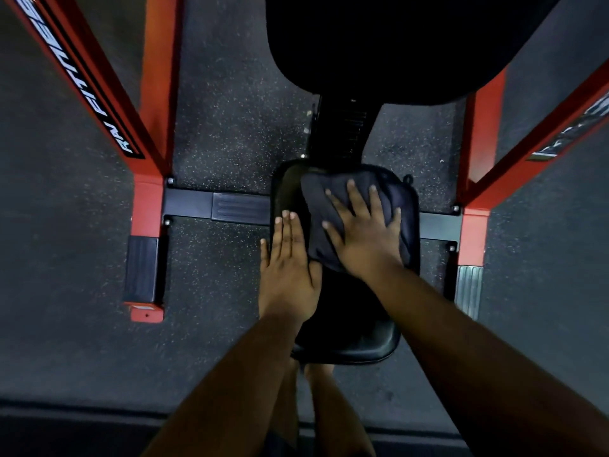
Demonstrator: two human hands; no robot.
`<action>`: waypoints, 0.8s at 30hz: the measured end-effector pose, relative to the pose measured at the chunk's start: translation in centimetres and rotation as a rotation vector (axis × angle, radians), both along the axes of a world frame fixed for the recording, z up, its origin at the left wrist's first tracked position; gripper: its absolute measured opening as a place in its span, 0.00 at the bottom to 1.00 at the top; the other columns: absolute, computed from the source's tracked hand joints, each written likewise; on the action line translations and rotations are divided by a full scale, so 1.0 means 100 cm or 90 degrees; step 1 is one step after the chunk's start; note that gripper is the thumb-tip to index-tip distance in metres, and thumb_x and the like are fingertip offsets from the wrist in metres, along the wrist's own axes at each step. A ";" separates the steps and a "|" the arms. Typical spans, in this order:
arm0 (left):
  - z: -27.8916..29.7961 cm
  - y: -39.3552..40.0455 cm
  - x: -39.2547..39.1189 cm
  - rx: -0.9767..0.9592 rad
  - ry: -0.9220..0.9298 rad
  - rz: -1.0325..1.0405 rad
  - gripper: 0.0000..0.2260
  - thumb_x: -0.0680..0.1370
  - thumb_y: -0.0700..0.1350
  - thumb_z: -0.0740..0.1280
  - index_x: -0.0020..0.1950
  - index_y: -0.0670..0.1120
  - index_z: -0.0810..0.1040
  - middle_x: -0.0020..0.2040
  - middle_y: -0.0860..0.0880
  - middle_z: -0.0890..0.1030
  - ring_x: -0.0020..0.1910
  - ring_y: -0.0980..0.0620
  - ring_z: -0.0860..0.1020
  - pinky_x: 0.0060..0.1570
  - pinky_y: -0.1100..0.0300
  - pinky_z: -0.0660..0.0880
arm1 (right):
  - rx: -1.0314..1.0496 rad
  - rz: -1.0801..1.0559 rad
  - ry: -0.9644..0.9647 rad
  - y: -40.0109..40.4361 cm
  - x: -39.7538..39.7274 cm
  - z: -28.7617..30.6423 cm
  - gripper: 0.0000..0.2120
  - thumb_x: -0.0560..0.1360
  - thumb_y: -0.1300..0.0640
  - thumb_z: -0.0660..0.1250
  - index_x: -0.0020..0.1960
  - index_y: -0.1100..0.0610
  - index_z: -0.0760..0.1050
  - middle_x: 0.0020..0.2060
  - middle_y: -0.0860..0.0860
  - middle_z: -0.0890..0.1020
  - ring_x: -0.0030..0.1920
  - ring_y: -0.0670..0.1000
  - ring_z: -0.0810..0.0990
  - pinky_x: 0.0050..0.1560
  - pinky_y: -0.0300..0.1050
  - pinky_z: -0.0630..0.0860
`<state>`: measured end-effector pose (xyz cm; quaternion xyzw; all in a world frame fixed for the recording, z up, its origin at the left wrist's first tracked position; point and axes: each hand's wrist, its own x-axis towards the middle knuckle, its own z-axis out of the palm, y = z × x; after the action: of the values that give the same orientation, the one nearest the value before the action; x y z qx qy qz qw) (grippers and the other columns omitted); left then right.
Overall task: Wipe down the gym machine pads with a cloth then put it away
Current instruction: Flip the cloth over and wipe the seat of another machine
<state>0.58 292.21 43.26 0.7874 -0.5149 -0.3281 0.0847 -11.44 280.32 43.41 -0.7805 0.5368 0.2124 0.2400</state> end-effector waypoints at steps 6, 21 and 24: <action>0.000 0.000 0.004 -0.005 0.056 0.037 0.38 0.75 0.51 0.46 0.82 0.45 0.35 0.83 0.50 0.38 0.82 0.53 0.37 0.81 0.46 0.43 | 0.041 -0.027 0.015 0.027 -0.014 0.013 0.29 0.81 0.31 0.43 0.79 0.32 0.38 0.82 0.43 0.37 0.81 0.58 0.34 0.69 0.82 0.49; -0.004 -0.003 -0.005 0.022 -0.038 0.052 0.30 0.85 0.57 0.47 0.84 0.46 0.46 0.84 0.50 0.42 0.82 0.53 0.38 0.81 0.45 0.44 | 0.002 0.250 -0.121 -0.068 -0.067 -0.020 0.28 0.81 0.32 0.43 0.80 0.31 0.41 0.83 0.44 0.48 0.82 0.56 0.48 0.73 0.71 0.59; -0.004 -0.004 -0.005 0.016 -0.047 0.057 0.31 0.84 0.57 0.49 0.84 0.46 0.46 0.84 0.50 0.43 0.83 0.53 0.39 0.81 0.44 0.45 | -0.008 0.214 -0.053 -0.066 -0.042 -0.022 0.29 0.80 0.30 0.43 0.79 0.29 0.38 0.83 0.43 0.43 0.82 0.58 0.43 0.70 0.77 0.54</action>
<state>0.12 291.85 42.87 0.8220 -0.4779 -0.3015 0.0704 -15.68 273.69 41.16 -0.8687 0.3896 0.2140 0.2184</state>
